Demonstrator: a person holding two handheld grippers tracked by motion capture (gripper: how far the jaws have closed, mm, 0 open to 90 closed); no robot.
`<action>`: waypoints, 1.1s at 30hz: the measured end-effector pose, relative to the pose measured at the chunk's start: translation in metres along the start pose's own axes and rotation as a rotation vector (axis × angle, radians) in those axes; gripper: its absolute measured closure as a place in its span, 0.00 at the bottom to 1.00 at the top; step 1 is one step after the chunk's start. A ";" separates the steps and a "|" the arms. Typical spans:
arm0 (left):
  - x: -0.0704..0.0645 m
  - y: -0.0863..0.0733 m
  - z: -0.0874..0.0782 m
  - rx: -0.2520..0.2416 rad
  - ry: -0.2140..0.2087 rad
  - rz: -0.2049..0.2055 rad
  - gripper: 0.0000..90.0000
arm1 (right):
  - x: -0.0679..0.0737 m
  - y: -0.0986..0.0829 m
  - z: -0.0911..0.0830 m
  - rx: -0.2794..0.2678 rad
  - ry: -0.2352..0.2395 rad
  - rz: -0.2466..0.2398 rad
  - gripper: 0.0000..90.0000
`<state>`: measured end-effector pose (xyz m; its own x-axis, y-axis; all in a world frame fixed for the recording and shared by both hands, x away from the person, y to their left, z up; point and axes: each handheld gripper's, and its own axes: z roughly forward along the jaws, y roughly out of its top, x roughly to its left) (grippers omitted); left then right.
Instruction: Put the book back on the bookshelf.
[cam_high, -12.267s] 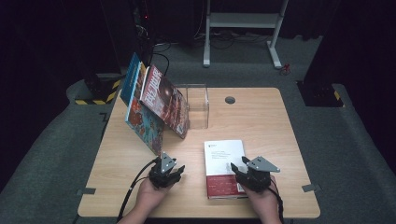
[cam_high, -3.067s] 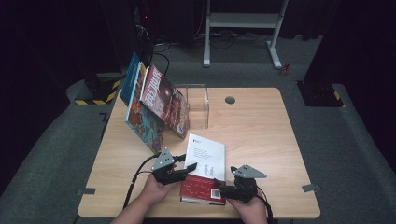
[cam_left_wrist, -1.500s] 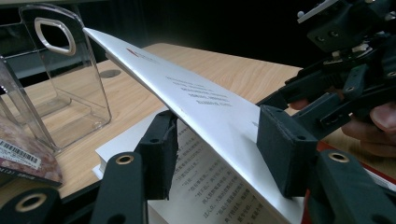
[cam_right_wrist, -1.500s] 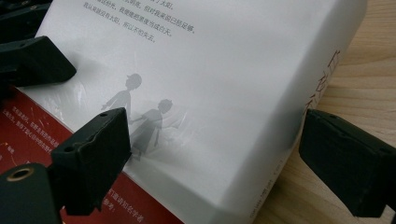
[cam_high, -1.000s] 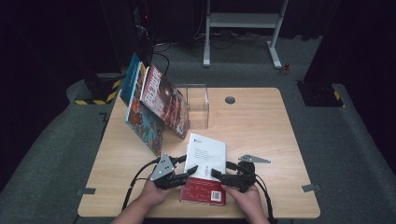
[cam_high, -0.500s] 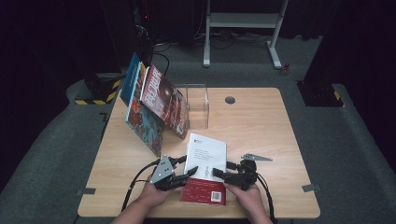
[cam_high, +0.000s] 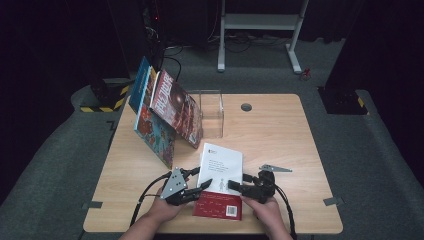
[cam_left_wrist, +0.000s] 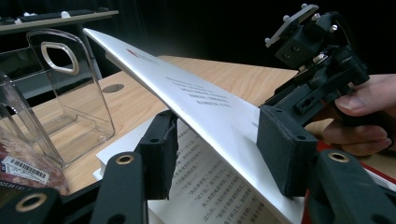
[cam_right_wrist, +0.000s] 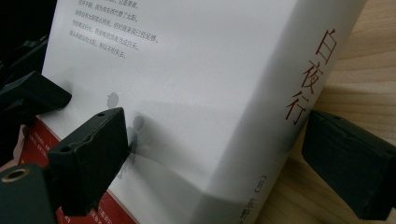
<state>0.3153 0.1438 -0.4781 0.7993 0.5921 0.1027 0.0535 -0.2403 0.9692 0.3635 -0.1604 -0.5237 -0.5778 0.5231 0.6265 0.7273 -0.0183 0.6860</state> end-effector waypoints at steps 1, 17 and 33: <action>0.000 0.000 0.000 -0.002 0.000 0.002 0.54 | -0.001 0.000 0.000 0.000 0.004 0.003 0.08; 0.006 -0.003 0.003 0.021 -0.022 -0.034 0.54 | 0.003 0.004 -0.001 0.044 -0.004 0.026 0.12; 0.009 -0.004 0.005 0.059 -0.015 -0.074 0.54 | 0.018 0.007 -0.011 0.018 -0.094 -0.074 0.21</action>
<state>0.3257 0.1462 -0.4820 0.8004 0.5988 0.0273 0.1476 -0.2409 0.9593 0.3539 -0.1604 -0.5035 -0.5931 0.6004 0.5364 0.6912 0.0382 0.7216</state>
